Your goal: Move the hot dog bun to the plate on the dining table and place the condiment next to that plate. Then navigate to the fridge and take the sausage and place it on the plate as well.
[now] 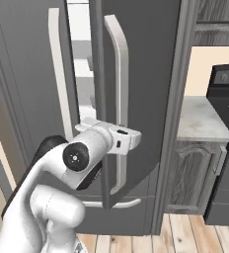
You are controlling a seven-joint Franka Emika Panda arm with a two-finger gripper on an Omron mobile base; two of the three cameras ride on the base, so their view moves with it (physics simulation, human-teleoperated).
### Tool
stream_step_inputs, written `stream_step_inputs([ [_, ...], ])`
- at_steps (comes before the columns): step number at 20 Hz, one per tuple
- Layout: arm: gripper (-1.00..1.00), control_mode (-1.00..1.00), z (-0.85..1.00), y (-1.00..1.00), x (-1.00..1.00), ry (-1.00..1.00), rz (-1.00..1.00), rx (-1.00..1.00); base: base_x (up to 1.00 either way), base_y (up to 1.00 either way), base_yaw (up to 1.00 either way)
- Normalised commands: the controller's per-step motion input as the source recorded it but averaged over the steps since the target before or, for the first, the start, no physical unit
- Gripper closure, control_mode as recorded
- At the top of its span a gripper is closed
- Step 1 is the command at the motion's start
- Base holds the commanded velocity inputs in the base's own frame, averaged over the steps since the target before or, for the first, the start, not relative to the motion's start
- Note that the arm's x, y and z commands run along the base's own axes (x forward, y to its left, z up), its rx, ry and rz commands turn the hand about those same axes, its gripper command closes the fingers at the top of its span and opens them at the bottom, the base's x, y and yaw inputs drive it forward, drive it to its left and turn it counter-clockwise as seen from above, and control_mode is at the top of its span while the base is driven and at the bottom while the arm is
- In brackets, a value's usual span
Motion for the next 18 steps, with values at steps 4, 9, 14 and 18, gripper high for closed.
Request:
stream_step_inputs([
  [4, -1.0, -1.0, 0.23, -0.25, -1.0, -0.01, -0.11, -0.02, 0.0, 0.0, 0.0],
  [9, -1.0, -1.0, 0.39, 0.24, -1.0, -0.2, -0.03, -0.14, 0.0, 0.0, 0.0],
  [14, -1.0, -1.0, 0.4, 0.9, -1.0, -0.24, 0.0, -0.26, 0.0, 0.0, 0.0],
  [18, -1.0, -1.0, 0.18, 1.0, -0.87, -0.09, 0.0, -0.37, 0.0, 0.0, 0.0],
])
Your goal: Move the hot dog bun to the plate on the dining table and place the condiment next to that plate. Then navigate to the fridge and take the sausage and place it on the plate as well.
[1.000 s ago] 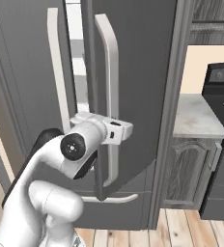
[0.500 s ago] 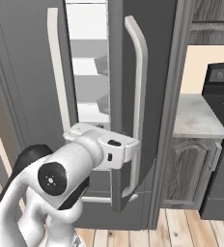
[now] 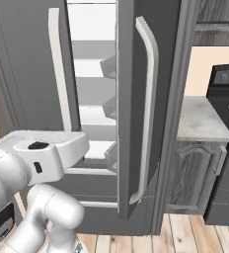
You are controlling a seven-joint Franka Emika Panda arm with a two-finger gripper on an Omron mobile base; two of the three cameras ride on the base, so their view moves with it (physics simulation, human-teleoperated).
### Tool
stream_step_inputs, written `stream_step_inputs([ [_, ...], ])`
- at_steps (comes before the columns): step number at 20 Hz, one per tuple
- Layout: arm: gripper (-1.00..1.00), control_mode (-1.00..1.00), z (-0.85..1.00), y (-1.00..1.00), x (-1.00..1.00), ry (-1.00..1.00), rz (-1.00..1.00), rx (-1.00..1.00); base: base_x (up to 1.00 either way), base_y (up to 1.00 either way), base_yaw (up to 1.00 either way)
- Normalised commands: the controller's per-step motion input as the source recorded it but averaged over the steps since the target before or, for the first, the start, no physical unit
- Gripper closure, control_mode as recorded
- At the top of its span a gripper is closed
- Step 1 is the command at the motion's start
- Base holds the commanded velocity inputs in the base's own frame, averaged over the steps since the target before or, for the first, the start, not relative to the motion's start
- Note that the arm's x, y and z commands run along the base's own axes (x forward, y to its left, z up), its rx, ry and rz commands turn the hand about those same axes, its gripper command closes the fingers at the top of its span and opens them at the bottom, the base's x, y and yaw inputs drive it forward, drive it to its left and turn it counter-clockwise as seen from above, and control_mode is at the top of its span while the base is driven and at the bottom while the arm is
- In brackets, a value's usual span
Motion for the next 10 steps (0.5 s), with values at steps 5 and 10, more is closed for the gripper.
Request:
stream_step_inputs([
  [5, -1.0, -1.0, 0.0, 1.0, 0.19, 0.1, 0.0, -0.33, 0.0, 0.0, 0.0],
  [10, -1.0, -1.0, -0.09, 0.67, 0.98, 0.26, 0.0, -0.24, 0.0, 0.0, 0.0],
])
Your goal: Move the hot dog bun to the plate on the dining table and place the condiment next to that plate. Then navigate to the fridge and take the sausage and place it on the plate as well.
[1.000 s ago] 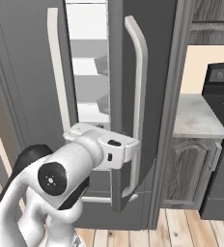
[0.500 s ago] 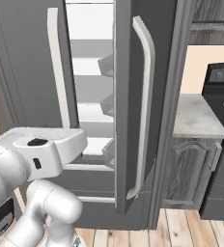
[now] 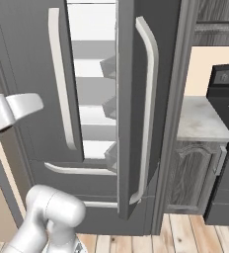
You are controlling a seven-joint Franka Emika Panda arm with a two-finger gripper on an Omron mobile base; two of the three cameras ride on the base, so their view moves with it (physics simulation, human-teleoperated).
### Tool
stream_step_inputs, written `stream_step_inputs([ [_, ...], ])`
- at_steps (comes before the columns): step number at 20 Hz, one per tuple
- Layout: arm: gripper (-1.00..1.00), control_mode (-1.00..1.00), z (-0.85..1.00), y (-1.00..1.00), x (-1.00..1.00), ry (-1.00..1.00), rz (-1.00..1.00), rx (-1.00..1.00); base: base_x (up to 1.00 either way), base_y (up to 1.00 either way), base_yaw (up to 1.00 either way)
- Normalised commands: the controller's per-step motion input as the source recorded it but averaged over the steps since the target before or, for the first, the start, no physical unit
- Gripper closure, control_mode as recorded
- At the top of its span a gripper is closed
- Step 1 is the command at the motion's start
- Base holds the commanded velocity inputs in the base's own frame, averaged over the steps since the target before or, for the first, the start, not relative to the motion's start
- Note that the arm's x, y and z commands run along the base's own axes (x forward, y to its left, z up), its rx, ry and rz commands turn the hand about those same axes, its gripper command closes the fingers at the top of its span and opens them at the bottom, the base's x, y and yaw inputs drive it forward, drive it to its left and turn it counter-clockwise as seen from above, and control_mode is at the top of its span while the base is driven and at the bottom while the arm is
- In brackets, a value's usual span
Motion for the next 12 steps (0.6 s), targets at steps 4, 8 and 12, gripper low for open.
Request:
stream_step_inputs([
  [4, -1.0, -1.0, -0.23, 0.08, 1.0, 0.27, 0.0, -0.14, 0.0, 0.0, 0.0],
  [8, -1.0, -1.0, -0.55, -0.02, 1.0, 0.18, 0.0, -0.11, 0.0, 0.0, 0.0],
  [12, -1.0, -1.0, -0.62, -0.03, 1.0, 0.17, 0.0, -0.11, 0.0, 0.0, 0.0],
])
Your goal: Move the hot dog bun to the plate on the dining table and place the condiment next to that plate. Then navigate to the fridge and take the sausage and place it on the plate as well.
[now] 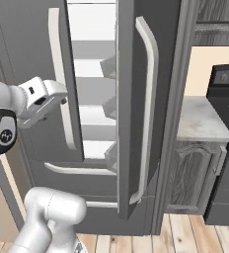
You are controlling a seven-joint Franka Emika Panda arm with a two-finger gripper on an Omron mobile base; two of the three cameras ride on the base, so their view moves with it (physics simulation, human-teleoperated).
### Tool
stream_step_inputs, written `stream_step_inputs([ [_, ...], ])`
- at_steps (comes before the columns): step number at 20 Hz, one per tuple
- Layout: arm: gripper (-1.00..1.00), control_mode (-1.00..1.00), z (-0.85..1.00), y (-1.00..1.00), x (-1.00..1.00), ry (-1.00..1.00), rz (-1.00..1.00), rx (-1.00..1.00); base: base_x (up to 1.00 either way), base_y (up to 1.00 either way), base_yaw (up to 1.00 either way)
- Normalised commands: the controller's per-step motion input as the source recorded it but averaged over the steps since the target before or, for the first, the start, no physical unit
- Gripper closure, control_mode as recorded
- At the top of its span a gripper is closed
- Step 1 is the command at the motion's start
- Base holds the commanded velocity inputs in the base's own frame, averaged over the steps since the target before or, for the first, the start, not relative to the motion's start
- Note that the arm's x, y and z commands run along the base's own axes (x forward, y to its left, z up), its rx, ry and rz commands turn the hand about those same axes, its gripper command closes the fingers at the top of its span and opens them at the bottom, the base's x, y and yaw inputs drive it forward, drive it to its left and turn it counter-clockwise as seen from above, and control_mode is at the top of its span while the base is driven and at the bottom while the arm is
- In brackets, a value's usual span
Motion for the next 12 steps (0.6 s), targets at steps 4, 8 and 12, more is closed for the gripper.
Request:
stream_step_inputs([
  [4, -1.0, -1.0, -0.44, -0.23, 0.96, 0.04, 0.0, -0.08, 0.0, 0.0, 0.0],
  [8, -1.0, -1.0, -0.27, -0.43, 0.85, 0.06, -0.04, -0.11, 0.0, 0.0, 0.0],
  [12, -1.0, -1.0, -0.18, -0.42, 0.71, 0.1, -0.04, -0.1, 0.0, 0.0, 0.0],
])
